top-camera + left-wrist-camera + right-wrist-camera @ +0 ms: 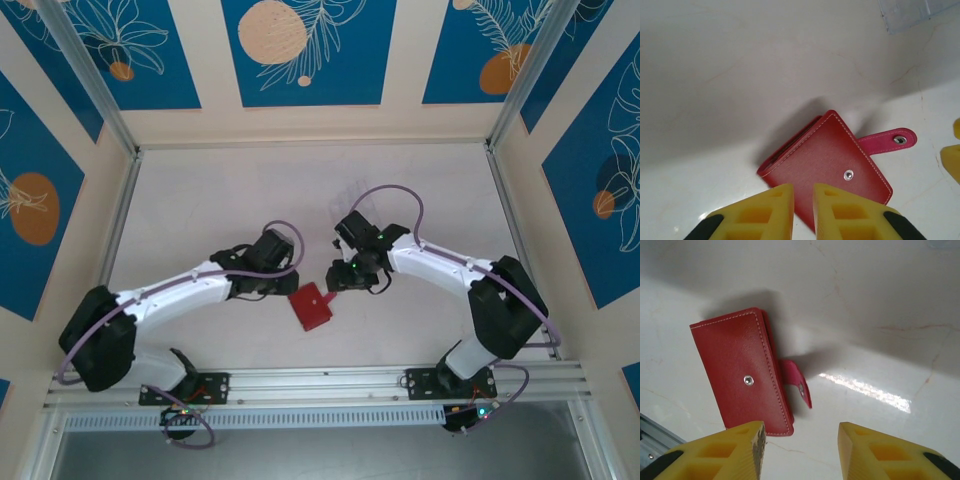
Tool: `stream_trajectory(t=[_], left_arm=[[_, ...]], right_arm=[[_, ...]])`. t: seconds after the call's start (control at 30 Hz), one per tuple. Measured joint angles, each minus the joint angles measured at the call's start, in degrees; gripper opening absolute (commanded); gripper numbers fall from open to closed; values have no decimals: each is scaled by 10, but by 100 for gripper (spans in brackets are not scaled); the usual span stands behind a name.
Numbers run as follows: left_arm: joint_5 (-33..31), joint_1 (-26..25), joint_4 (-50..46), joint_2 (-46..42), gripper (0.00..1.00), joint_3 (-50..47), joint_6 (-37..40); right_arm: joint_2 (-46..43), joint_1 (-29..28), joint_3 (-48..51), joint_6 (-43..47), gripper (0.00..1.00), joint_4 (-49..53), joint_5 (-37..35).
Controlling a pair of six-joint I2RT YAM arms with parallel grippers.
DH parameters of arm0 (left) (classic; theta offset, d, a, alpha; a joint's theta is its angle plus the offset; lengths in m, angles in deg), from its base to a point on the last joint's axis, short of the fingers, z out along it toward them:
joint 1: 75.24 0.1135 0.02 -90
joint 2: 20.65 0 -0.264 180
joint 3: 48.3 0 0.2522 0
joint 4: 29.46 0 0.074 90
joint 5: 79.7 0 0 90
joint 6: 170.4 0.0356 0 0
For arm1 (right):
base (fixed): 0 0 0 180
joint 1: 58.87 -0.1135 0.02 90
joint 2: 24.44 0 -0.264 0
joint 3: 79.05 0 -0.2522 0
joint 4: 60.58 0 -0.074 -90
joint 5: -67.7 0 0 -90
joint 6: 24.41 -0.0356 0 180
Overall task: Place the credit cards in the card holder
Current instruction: Close the button on the card holder.
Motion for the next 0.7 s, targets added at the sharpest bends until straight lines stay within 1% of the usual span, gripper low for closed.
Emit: stream_trajectory(t=[0.13, 0.3, 0.4, 0.7], left_arm=[[13, -15, 20, 30, 16, 0, 1], [20, -41, 45, 37, 16, -17, -4], [20, -52, 55, 40, 16, -31, -11], [17, -64, 72, 53, 15, -68, -25]], right_arm=[[18, 23, 12, 9, 36, -30, 45], [40, 34, 21, 16, 34, -57, 80], [41, 34, 28, 17, 33, -62, 92], [45, 35, 29, 26, 24, -65, 104]])
